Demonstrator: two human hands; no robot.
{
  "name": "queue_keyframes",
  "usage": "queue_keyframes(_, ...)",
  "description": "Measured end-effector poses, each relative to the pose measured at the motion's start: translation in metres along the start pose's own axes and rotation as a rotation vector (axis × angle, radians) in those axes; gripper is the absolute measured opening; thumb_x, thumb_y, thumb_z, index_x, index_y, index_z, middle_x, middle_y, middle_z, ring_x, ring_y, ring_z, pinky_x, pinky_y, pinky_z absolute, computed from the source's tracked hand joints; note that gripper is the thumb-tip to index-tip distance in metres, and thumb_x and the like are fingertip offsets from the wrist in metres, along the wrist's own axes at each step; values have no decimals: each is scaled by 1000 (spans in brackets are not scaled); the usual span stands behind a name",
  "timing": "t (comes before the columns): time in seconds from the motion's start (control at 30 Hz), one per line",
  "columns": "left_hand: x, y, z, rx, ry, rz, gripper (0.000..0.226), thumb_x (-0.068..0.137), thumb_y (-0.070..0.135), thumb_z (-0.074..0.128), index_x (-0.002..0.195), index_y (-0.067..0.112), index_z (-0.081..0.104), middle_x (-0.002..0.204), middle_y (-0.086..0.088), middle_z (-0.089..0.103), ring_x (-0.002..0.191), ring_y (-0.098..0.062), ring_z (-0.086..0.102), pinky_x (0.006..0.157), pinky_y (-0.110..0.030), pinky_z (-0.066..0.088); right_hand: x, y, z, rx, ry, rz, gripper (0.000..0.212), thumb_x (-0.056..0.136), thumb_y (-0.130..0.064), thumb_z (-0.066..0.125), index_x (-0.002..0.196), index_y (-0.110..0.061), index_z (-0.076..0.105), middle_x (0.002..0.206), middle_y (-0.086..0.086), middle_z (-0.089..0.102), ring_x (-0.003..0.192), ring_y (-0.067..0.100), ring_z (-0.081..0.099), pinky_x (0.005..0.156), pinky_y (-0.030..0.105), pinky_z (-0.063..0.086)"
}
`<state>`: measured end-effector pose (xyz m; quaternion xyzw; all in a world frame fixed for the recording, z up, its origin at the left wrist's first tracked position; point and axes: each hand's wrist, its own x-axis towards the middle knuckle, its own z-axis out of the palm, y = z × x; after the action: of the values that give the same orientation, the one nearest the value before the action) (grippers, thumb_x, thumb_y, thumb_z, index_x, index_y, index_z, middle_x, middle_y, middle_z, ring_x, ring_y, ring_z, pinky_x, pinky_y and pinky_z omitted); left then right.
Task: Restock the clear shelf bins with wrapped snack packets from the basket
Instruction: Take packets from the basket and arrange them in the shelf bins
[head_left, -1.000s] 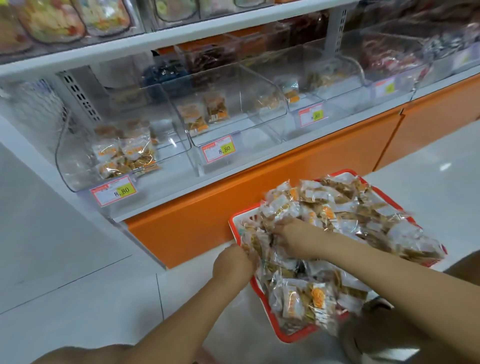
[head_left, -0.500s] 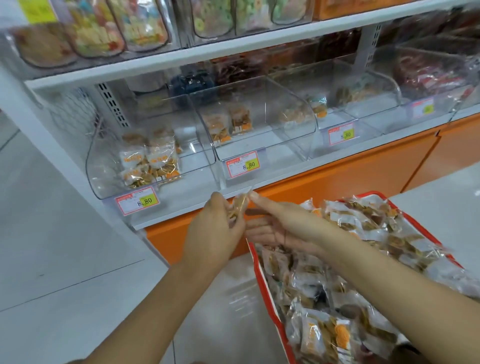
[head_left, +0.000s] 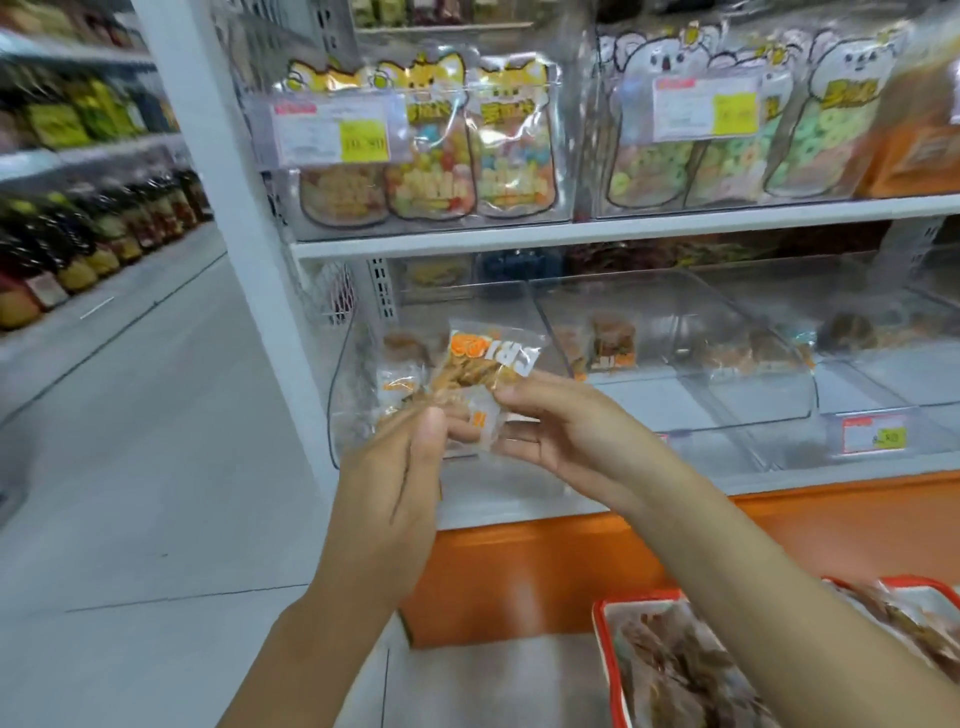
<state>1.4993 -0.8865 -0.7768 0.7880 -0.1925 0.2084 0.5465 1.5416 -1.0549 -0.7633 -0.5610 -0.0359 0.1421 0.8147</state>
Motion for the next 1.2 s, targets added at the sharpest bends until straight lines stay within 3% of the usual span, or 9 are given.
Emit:
queue_keyframes(0.1,7,-8,-11,-41,13,-59,42,99,31,31,87,25,71,98,17,70,102,-1,62,88,-17,45,20,1,19,-117,-43,16,33,86,-19,66,116,-7,63,111,8,70,101,23,67,89,33,54)
queue_keyframes(0.2,14,-17,-19,-42,24,-94,39,99,31,34,91,27,71,96,13,70,99,-3,63,86,-17,46,48,6,29,-143,-26,56,34,89,-10,62,121,4,60,114,17,68,105,27,65,95,36,52)
queue_keyframes(0.3,20,-30,-27,94,78,-182,25,99,25,47,87,31,67,86,17,69,88,8,61,72,-5,43,75,4,29,-258,77,67,33,85,2,62,117,10,58,112,23,67,89,23,66,78,28,55)
queue_keyframes(0.4,24,-47,-38,194,113,-256,21,95,16,53,84,28,65,85,20,66,85,15,58,69,1,40,94,-1,20,-471,122,63,36,80,6,67,115,7,59,109,21,68,91,27,68,79,27,55)
queue_keyframes(0.5,25,-63,-45,351,39,-324,14,95,20,54,89,24,66,91,12,66,81,3,59,66,0,39,104,-10,10,-747,84,69,31,77,1,72,108,-1,66,107,16,70,94,24,65,85,31,51)
queue_keyframes(0.73,22,-82,-52,524,-129,-358,17,94,21,52,88,16,68,92,4,68,83,-8,61,76,-28,52,124,-41,33,-1534,-84,11,31,67,-25,85,82,-13,61,77,-2,60,69,17,54,61,29,41)
queue_keyframes(0.87,23,-82,-53,519,-133,-342,18,94,20,52,85,16,67,88,5,67,81,-8,60,76,-31,52,140,-21,64,-1747,-266,79,28,72,-25,83,80,-16,57,77,-4,63,70,16,60,56,25,41)
queue_keyframes(0.97,25,-80,-52,534,-143,-347,19,94,21,51,83,18,65,86,5,67,78,-6,59,74,-28,51,159,14,78,-1843,-365,72,38,74,-16,81,108,-9,64,94,4,65,81,22,61,63,26,44)
queue_keyframes(1.2,22,-80,-54,558,-156,-306,19,95,21,52,89,15,69,93,3,67,84,-11,59,78,-27,48,187,49,75,-1838,-257,-127,49,70,-9,82,113,-12,59,109,9,63,95,24,60,70,29,46)
